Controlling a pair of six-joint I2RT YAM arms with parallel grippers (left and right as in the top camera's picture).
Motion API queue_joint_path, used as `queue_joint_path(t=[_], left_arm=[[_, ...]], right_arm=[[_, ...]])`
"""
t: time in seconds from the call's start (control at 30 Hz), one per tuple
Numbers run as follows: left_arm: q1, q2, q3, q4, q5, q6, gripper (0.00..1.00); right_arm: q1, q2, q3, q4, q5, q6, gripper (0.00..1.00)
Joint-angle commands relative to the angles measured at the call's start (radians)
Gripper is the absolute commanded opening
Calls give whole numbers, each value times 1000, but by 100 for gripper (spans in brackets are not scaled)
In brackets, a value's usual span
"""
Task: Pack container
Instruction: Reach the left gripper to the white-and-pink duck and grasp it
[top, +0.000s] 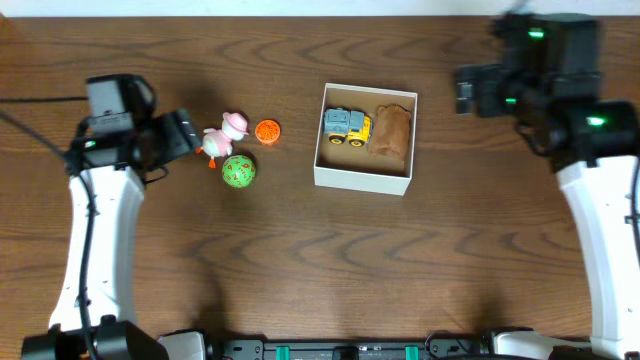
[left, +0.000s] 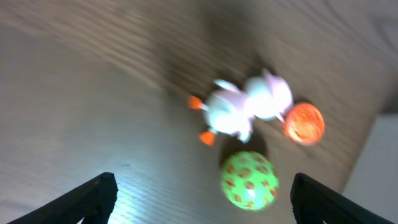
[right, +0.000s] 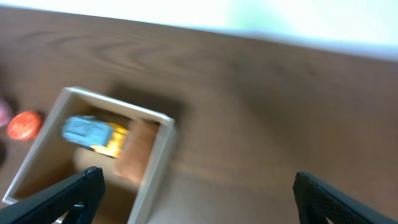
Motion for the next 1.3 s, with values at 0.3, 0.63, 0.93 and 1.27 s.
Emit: queue_joint_path(t=[0.3,0.63,0.93,1.27], left_arm=[[-106,271,18,225,-95,234,83],[-123,346,18,372,-87,297,82],[-187,385,18,449,-88,578,72],[-192,486,18,453,-89,619,70]], right_arm=[[-150,79,-91,-122,-8,243,99],[-150,79,-193,-82,-8,254,99],[-150,79,-201,-78,-8,254,99],[-150,79,-201,-91,-8,269,99]])
